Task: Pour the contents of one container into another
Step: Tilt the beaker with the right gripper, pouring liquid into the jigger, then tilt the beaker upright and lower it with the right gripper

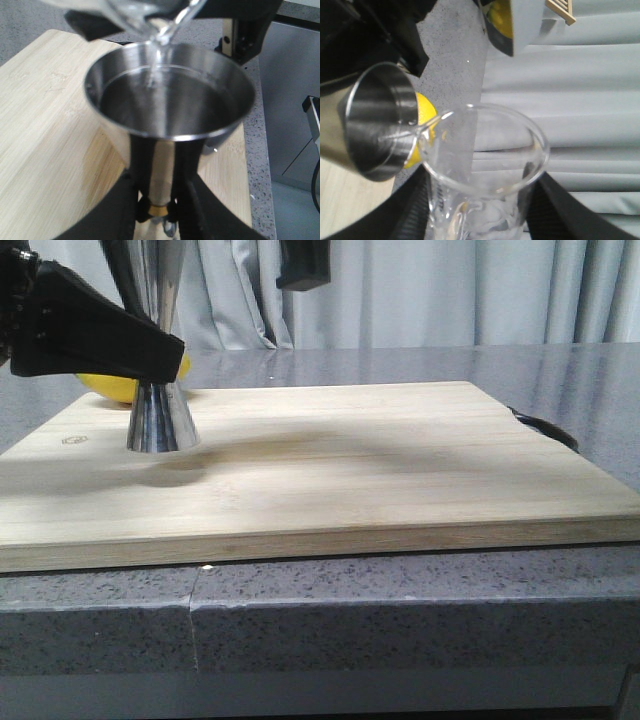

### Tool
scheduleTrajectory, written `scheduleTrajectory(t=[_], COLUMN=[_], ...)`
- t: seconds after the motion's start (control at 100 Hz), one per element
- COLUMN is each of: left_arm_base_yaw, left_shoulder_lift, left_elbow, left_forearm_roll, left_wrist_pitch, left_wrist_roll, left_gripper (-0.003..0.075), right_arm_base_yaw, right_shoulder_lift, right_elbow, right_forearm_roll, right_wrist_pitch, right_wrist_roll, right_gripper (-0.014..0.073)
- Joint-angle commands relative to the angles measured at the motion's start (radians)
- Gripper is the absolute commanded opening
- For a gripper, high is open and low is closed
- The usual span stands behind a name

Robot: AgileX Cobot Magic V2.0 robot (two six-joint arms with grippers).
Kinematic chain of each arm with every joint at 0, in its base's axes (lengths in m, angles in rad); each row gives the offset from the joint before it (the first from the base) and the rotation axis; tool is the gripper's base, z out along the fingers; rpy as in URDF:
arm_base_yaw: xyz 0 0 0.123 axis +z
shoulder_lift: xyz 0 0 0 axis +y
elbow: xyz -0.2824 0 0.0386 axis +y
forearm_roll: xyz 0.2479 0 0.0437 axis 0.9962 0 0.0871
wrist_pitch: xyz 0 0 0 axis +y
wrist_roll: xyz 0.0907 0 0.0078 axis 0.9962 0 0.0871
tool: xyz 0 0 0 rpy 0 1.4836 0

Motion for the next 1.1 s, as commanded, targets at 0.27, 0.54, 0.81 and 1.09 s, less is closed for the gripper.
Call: scheduleTrajectory(t=[0.27, 0.54, 0.81, 1.09], left_arm_base_yaw=[-0.007, -0.007, -0.007, -0.007], left_shoulder_lift=[-0.04, -0.04, -0.04, -0.04], left_elbow=[-0.046, -0.046, -0.046, -0.046], left_forearm_roll=[-0.071, -0.068, -0.066, -0.066], left_wrist_pitch=[0.095, 0.095, 0.093, 0.085], left_wrist_roll=[-0.01, -0.01, -0.01, -0.01], left_gripper=[-0.0019, -0.002, -0.0019, -0.0019], right_arm_base_yaw=[0.002, -0.013, -0.121, -0.275], right_shoulder_lift=[-0.05, -0.05, -0.05, -0.015], right_elbow=[-0.03, -0.03, -0.028, -0.026], right_forearm_roll=[0.165, 0.352, 0.689, 0.768], right_wrist_pitch=[-0.064, -0.064, -0.086, -0.139], right_wrist_roll=[0.227, 0.367, 0.368, 0.48], right_gripper=[0.0177, 0.0177, 0.0177, 0.0177])
